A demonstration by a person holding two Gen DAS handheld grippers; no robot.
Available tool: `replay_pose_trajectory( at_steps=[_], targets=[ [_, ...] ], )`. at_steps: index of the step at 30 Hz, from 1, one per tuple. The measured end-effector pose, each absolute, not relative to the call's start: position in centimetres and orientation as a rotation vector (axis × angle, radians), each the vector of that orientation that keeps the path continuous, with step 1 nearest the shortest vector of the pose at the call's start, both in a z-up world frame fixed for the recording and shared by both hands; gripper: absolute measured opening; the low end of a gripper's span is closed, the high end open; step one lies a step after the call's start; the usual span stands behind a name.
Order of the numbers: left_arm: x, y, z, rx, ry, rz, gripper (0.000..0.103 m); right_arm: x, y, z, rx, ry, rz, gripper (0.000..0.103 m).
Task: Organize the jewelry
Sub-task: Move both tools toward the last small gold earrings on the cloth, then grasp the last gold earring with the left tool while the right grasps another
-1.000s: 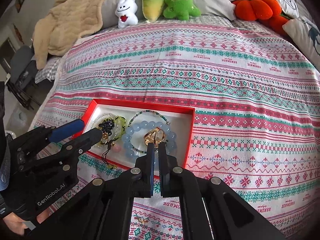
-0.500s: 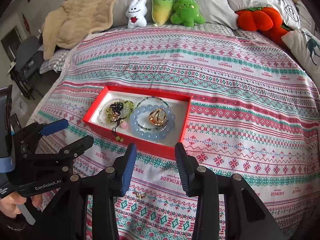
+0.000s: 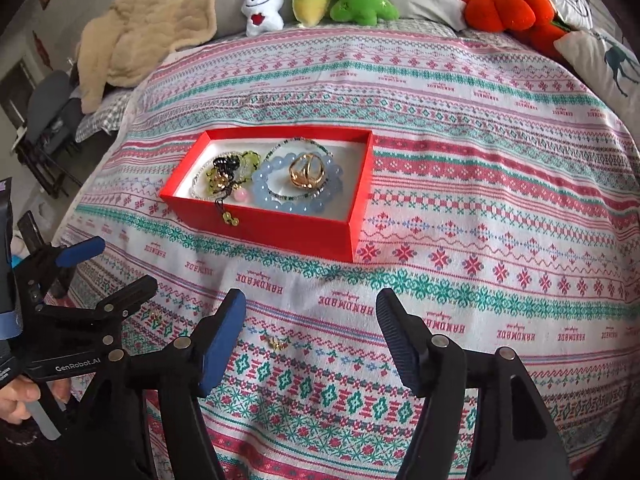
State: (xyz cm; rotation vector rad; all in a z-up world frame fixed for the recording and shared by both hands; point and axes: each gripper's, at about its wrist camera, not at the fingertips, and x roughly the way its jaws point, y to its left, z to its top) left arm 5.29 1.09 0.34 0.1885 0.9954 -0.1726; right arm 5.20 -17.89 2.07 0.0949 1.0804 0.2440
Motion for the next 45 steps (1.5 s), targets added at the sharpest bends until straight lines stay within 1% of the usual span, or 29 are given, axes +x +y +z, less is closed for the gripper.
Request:
replay_pose_trajectory(
  at_steps=[4, 9, 13, 16, 20, 22, 23, 24, 27, 31, 33, 34, 37, 39, 40, 45],
  targets=[
    [4.2, 1.6, -1.0, 0.195, 1.001, -0.174, 0.095, 4.1, -17.8, 0.6, 0.076, 1.111, 0.227, 0.07],
    [3.3, 2.2, -2.4, 0.113, 1.056, -0.244, 0.095, 2.9, -17.6, -1.4, 0.08, 1.164, 0.228, 0.07],
    [2.6, 1.5, -3.1, 0.098, 1.083, -0.296, 0.095, 2.2, -17.3, -2.4, 0.051, 1.181, 0.219, 0.07],
    [2.3, 1.0, -3.2, 0.114, 1.071, -0.298, 0.092, 2.0, -16.7, -2.5, -0.001, 1.169, 0.216, 0.07],
    [2.2, 0.6, -3.4, 0.136, 1.062, -0.293, 0.079, 2.0, -16.2, -2.6, -0.028, 1.163, 0.219, 0.071],
    [2.3, 0.6, -3.5, 0.142, 1.056, -0.29, 0.075, 2.0, -16.1, -2.6, -0.031, 1.163, 0.219, 0.071],
    [2.3, 0.6, -3.5, 0.143, 1.053, -0.288, 0.071, 2.0, -16.1, -2.7, -0.031, 1.163, 0.22, 0.072],
    [2.4, 0.6, -3.4, 0.145, 1.049, -0.283, 0.066, 2.0, -16.0, -2.7, -0.033, 1.162, 0.221, 0.073],
    [2.5, 0.7, -3.4, 0.148, 1.041, -0.272, 0.055, 2.1, -15.6, -2.9, -0.052, 1.156, 0.218, 0.075],
    [2.5, 1.1, -3.3, 0.155, 1.033, -0.266, 0.045, 1.9, -14.8, -3.1, -0.102, 1.139, 0.212, 0.077],
    [2.5, 1.2, -3.3, 0.157, 1.028, -0.262, 0.036, 1.8, -14.4, -3.1, -0.123, 1.129, 0.209, 0.077],
    [2.6, 1.3, -3.3, 0.155, 1.027, -0.261, 0.034, 1.8, -14.3, -3.2, -0.129, 1.125, 0.208, 0.077],
    [2.8, 1.3, -3.2, 0.15, 1.031, -0.271, 0.023, 1.9, -14.2, -3.1, -0.126, 1.119, 0.209, 0.077],
    [2.9, 1.4, -3.2, 0.144, 1.035, -0.279, 0.011, 2.0, -14.1, -3.2, -0.123, 1.113, 0.211, 0.077],
    [2.9, 1.4, -3.1, 0.14, 1.038, -0.281, 0.01, 2.1, -14.1, -3.2, -0.122, 1.11, 0.212, 0.077],
    [3.1, 1.7, -3.1, 0.115, 1.046, -0.291, 0.009, 2.3, -13.8, -3.3, -0.107, 1.093, 0.223, 0.077]
  ],
)
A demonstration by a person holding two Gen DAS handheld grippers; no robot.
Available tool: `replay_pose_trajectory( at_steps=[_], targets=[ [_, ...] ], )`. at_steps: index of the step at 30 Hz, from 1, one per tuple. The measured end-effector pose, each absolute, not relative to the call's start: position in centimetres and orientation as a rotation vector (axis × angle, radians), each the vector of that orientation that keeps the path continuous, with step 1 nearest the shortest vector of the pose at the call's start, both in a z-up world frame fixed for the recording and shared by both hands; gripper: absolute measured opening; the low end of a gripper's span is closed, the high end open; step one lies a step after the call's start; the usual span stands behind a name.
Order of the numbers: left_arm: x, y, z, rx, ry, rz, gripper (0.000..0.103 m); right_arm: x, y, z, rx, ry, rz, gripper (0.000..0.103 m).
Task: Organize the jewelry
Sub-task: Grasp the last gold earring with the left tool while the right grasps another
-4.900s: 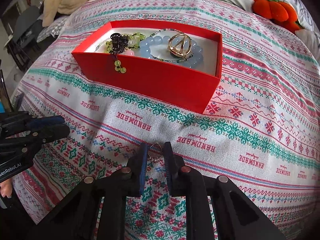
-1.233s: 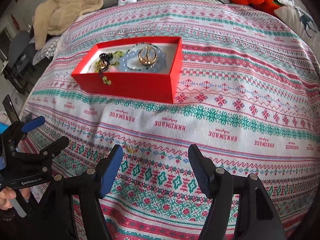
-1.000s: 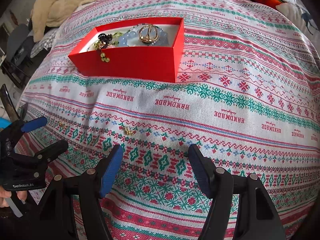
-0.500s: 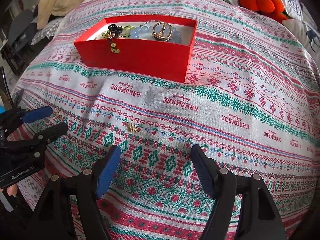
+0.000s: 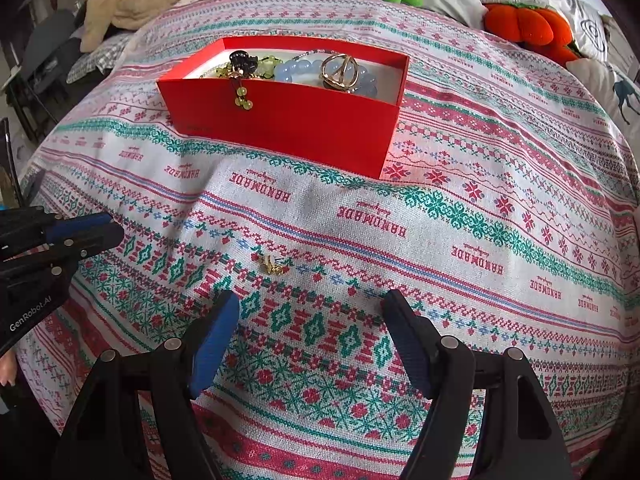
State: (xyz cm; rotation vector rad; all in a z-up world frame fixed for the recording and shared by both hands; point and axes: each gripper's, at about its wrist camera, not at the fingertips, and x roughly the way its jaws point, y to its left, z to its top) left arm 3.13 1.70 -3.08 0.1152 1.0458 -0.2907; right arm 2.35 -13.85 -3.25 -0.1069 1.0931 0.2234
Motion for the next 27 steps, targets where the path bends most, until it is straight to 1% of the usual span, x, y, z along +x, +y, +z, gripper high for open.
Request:
replay_pose_trajectory(
  at_steps=[5, 7, 8, 11, 14, 15, 16, 20, 23, 25, 26, 27],
  targets=[
    [3.1, 1.7, -3.1, 0.106, 1.048, -0.307, 0.009, 2.8, -13.4, -3.2, -0.093, 1.086, 0.267, 0.075],
    [3.1, 1.7, -3.1, 0.1, 1.05, -0.314, 0.008, 3.1, -13.2, -3.1, -0.088, 1.083, 0.293, 0.068],
    [3.0, 1.7, -3.1, 0.099, 1.051, -0.317, 0.004, 3.2, -13.0, -3.1, -0.092, 1.08, 0.304, 0.066],
    [2.9, 1.6, -3.1, 0.103, 1.05, -0.321, 0.004, 3.4, -12.4, -3.2, -0.11, 1.074, 0.329, 0.058],
    [2.9, 1.5, -3.1, 0.104, 1.051, -0.323, 0.004, 3.8, -11.9, -3.3, -0.107, 1.075, 0.354, 0.047],
    [2.9, 1.5, -3.1, 0.103, 1.051, -0.323, 0.004, 3.9, -11.8, -3.3, -0.1, 1.08, 0.362, 0.041],
    [2.9, 1.5, -3.1, 0.102, 1.051, -0.322, 0.004, 4.0, -11.7, -3.4, -0.093, 1.085, 0.368, 0.038],
    [3.0, 1.5, -3.1, 0.1, 1.052, -0.323, 0.004, 4.0, -12.0, -3.6, -0.079, 1.089, 0.372, 0.032],
    [3.0, 1.6, -3.1, 0.099, 1.053, -0.324, 0.004, 4.0, -12.1, -3.7, -0.077, 1.091, 0.368, 0.023],
    [3.0, 1.6, -3.0, 0.098, 1.053, -0.323, 0.005, 4.1, -12.2, -3.7, -0.076, 1.095, 0.367, 0.013],
    [3.0, 1.6, -3.0, 0.099, 1.055, -0.325, 0.008, 4.1, -12.2, -3.7, -0.075, 1.097, 0.367, 0.012],
    [3.0, 1.7, -3.0, 0.104, 1.058, -0.331, 0.014, 4.1, -12.2, -3.7, -0.076, 1.096, 0.366, 0.012]
  ],
)
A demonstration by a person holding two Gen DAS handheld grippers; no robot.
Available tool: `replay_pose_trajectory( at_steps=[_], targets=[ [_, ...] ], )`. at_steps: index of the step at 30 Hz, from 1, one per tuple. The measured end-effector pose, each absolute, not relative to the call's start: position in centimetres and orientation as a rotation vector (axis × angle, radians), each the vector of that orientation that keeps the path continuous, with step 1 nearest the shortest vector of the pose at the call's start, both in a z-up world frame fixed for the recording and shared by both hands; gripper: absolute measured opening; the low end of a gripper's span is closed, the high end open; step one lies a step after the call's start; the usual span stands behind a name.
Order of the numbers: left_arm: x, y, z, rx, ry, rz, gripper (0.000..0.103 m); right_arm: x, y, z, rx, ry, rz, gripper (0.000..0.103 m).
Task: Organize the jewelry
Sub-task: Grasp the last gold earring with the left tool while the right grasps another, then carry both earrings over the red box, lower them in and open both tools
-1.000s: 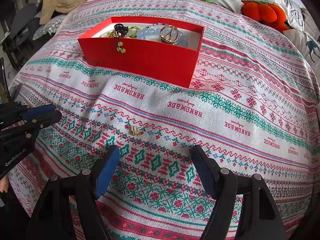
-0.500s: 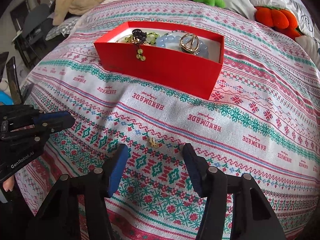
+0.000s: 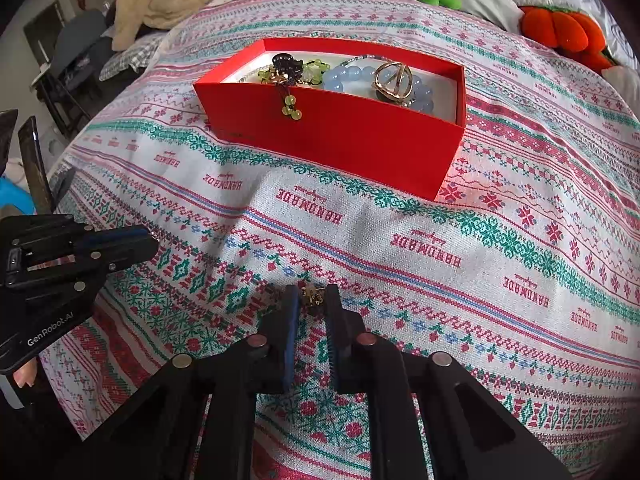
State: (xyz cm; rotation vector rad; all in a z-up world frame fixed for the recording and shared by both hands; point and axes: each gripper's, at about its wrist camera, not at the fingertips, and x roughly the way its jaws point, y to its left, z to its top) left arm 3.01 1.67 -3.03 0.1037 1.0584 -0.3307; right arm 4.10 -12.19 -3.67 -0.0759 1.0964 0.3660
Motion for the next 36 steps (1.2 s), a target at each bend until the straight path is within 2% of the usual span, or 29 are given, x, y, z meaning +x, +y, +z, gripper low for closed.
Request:
replay_pose_trajectory(
  at_steps=[3, 8, 10, 15, 36],
  targets=[
    [2.7, 1.7, -3.1, 0.103, 1.059, -0.341, 0.025, 4.0, -12.0, -3.6, -0.09, 1.092, 0.36, 0.012],
    [2.4, 1.2, -3.6, 0.136, 1.042, -0.336, 0.025, 3.8, -11.9, -3.5, -0.099, 1.088, 0.356, 0.012],
    [2.5, 1.1, -3.5, 0.137, 1.043, -0.334, 0.023, 3.8, -11.9, -3.5, -0.101, 1.087, 0.357, 0.012],
    [2.5, 0.7, -3.5, 0.165, 1.047, -0.338, 0.006, 3.8, -11.8, -3.5, -0.101, 1.087, 0.356, 0.012],
    [3.7, 0.7, -0.7, 0.106, 1.024, -0.359, 0.006, 3.8, -12.6, -0.8, -0.101, 1.061, 0.318, 0.012]
  ],
)
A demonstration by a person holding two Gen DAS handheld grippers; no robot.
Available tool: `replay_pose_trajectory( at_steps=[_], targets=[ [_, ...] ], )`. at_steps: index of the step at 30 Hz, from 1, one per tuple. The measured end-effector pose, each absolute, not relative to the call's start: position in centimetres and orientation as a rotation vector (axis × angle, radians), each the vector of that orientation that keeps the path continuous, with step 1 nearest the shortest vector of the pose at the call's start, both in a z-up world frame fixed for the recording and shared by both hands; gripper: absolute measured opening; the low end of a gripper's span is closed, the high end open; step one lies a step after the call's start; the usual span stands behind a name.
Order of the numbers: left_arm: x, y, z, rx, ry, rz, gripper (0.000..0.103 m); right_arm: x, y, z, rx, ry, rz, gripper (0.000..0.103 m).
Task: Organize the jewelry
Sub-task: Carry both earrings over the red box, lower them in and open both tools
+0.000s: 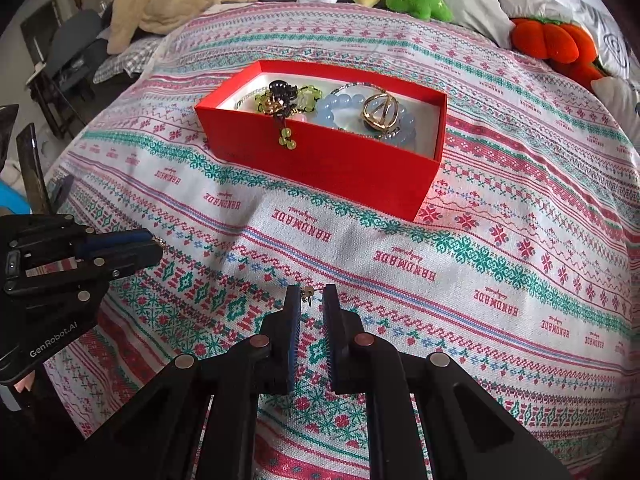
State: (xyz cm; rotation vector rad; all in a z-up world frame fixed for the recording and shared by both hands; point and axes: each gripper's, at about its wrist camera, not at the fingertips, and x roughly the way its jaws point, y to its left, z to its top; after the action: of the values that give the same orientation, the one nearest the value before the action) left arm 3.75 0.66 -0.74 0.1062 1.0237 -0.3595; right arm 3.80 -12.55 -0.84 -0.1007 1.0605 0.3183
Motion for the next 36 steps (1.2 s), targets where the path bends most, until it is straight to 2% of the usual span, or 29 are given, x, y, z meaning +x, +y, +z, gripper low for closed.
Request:
replay_pose_trajectory(
  at_steps=[22, 36],
  targets=[
    [8.4, 0.2, 4.8, -0.009, 0.89, -0.329, 0.006, 6.9, -12.8, 4.8, -0.013, 0.951, 0.277, 0.012],
    [12.1, -1.1, 3.4, -0.008, 0.845, -0.27, 0.007, 10.6, -14.0, 4.4, 0.04, 0.983, 0.228, 0.012]
  ],
)
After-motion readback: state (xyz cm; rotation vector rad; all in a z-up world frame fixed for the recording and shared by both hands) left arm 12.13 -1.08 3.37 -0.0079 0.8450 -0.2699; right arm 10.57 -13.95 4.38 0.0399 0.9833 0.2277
